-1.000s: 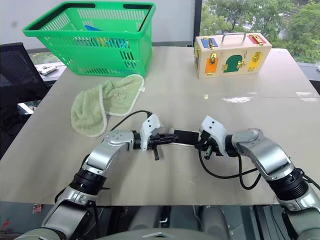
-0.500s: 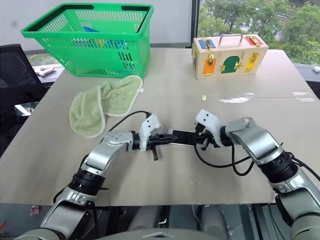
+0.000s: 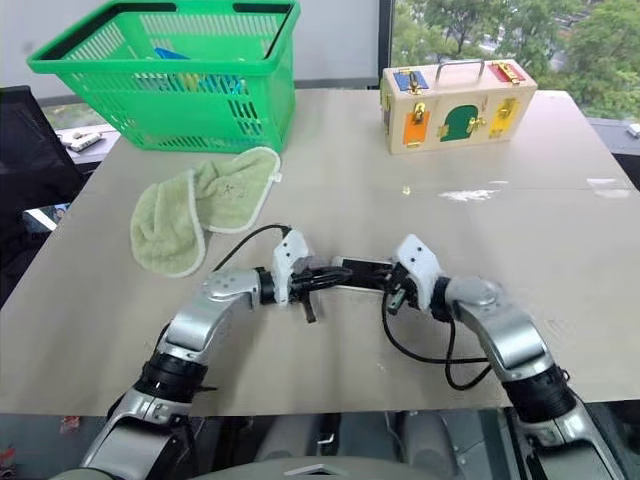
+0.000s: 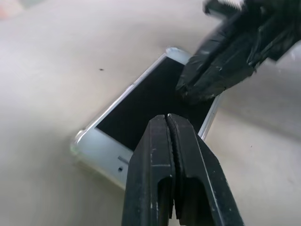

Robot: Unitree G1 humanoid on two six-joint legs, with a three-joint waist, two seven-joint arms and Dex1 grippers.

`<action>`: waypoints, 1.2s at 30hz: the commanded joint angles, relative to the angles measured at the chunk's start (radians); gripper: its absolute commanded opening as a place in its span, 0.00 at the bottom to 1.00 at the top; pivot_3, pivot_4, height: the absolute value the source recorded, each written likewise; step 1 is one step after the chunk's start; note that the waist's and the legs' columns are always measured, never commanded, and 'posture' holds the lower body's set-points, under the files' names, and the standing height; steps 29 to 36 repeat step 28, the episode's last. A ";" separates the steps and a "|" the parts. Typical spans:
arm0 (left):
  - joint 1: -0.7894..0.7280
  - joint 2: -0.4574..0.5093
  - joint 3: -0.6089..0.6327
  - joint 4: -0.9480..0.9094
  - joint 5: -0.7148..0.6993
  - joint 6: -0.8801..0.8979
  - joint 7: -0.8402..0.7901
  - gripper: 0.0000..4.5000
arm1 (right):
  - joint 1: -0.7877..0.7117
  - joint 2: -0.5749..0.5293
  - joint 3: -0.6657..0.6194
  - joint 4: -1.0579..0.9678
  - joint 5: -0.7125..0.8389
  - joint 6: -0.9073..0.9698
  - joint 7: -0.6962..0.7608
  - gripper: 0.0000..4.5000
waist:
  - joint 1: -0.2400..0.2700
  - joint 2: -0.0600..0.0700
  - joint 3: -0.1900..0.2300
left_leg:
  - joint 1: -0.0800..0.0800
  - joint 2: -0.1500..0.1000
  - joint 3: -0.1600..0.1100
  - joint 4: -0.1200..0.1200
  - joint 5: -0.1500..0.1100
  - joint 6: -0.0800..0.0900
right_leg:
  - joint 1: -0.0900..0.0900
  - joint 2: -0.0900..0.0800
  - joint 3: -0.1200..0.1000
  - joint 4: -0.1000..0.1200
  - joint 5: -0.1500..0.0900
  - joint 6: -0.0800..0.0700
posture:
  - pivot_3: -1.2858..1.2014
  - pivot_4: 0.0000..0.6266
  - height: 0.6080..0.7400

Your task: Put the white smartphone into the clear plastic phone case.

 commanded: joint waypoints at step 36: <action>0.329 0.259 0.342 -0.331 -0.285 0.109 -0.015 1.00 | 0.757 -0.187 -0.713 -0.413 0.203 -0.197 0.106 0.98 | 0.015 -0.001 0.007 | -0.009 0.000 0.001 0.002 -0.001 -0.002 | -0.009 0.000 0.000 0.000 -0.001 0.001 | 0.52 0.24 1.00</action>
